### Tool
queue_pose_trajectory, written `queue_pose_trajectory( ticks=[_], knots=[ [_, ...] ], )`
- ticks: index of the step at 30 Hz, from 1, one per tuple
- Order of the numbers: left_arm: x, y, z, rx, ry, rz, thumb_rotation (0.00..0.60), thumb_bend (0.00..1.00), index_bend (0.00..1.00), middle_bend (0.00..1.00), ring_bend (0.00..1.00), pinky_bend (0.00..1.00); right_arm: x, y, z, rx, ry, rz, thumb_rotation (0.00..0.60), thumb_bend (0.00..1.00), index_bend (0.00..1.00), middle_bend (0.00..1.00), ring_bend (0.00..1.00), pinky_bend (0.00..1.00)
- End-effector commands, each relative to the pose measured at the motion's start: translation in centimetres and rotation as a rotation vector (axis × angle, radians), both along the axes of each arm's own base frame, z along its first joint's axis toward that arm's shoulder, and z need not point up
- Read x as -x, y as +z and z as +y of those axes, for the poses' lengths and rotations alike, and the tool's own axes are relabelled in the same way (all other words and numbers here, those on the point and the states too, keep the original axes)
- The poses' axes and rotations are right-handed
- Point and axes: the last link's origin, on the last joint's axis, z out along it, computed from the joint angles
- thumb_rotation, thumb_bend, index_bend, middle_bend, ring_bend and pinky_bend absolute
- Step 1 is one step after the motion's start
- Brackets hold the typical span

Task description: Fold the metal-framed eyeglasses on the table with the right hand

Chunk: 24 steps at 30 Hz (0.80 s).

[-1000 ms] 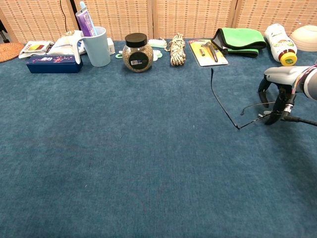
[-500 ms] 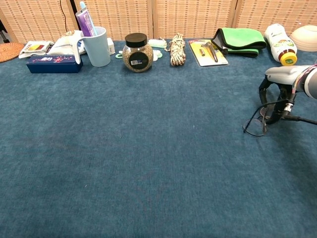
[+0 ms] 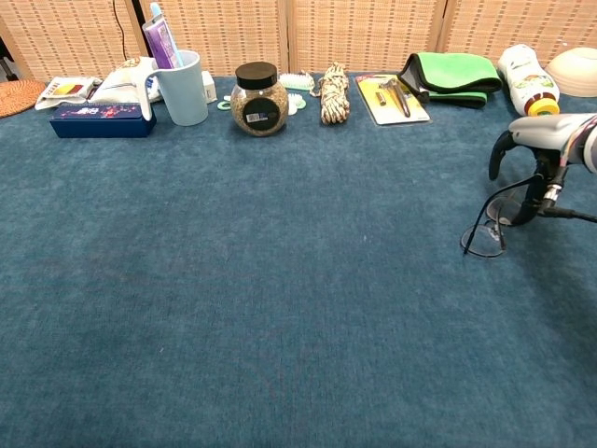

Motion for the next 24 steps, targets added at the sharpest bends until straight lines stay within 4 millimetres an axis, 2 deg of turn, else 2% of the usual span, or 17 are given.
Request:
queue_pose_trajectory(
  ticks=[1, 13, 24],
  knots=[
    [0.0, -0.1, 0.0, 0.003, -0.002, -0.003, 0.476, 0.41, 0.21, 0.11, 0.15, 0.14, 0.4, 1.3, 0.3, 0.055, 0.027, -0.065, 0.6, 0.0, 0.24, 0.02, 0.0, 0.01],
    [-0.4, -0.2, -0.2, 0.016, -0.012, -0.028, 0.474, 0.41, 0.21, 0.11, 0.15, 0.14, 0.2, 4.4, 1.6, 0.123, 0.108, -0.318, 0.6, 0.0, 0.2, 0.02, 0.0, 0.0],
    [-0.6, -0.3, -0.3, 0.02, -0.013, -0.029, 0.477, 0.41, 0.21, 0.11, 0.15, 0.14, -0.7, 5.4, 2.7, 0.104, 0.154, -0.517, 0.6, 0.0, 0.18, 0.02, 0.0, 0.0]
  ],
)
